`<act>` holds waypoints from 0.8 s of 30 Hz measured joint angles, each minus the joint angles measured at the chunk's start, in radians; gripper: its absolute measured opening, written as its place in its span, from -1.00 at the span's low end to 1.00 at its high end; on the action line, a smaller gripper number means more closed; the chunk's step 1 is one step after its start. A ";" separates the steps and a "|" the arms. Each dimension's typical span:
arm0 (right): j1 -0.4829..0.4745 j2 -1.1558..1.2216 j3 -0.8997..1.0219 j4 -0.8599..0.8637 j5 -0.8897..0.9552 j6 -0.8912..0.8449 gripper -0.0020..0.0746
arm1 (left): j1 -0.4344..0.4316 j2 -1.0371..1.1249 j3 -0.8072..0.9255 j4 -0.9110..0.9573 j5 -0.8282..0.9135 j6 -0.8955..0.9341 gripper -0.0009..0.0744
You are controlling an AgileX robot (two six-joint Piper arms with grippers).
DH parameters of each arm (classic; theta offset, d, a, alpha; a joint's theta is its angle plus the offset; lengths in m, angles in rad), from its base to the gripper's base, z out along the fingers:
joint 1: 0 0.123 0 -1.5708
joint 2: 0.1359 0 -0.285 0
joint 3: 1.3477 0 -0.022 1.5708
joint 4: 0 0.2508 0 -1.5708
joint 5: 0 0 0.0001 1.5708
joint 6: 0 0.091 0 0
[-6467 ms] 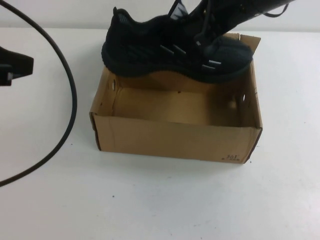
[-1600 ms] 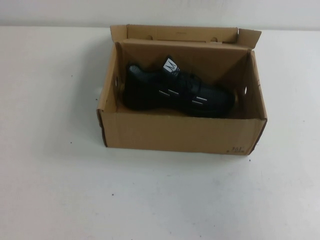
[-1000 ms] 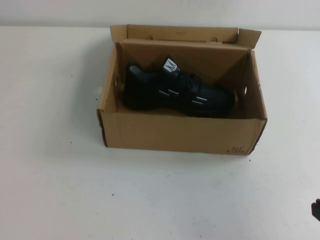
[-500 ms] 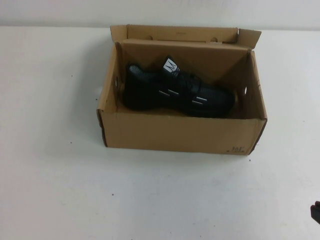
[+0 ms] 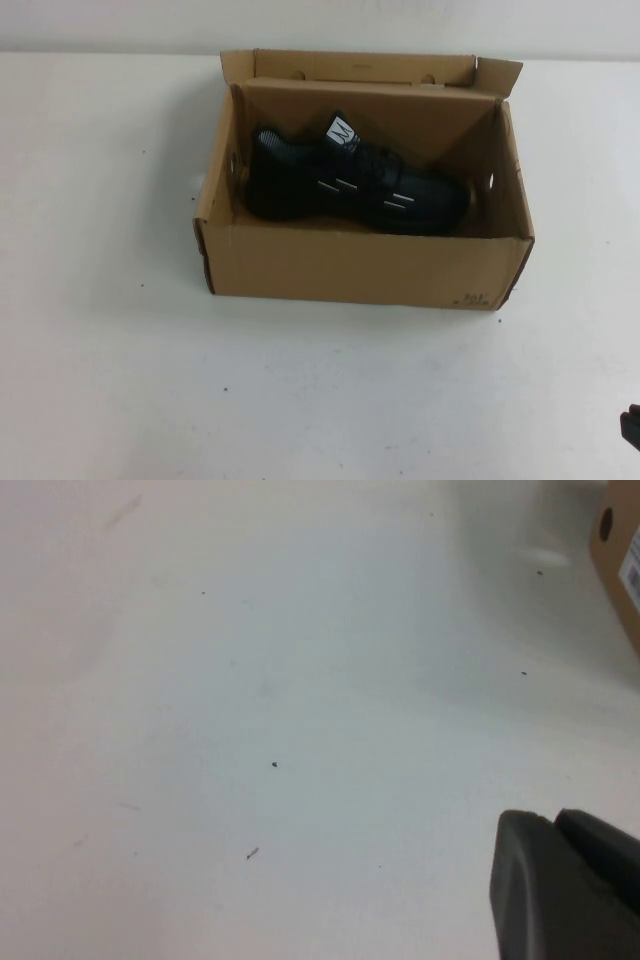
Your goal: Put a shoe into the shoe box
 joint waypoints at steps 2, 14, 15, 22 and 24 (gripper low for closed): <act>0.000 0.000 0.000 0.000 0.000 0.000 -0.99 | 0.000 0.000 0.000 0.000 0.000 0.000 -0.97; 0.000 0.000 0.000 0.000 0.000 0.000 -0.99 | 0.000 0.000 0.000 0.002 0.002 0.000 -0.97; 0.000 0.000 0.000 0.000 0.000 0.000 -0.99 | 0.000 0.000 0.000 0.002 0.002 0.000 -0.97; -0.025 -0.044 0.001 0.002 0.019 0.000 -0.99 | 0.000 0.000 0.000 0.002 0.002 -0.002 -0.97; -0.057 -0.098 0.005 -0.008 0.015 0.000 -0.99 | 0.000 0.000 0.000 0.002 0.002 -0.002 -0.97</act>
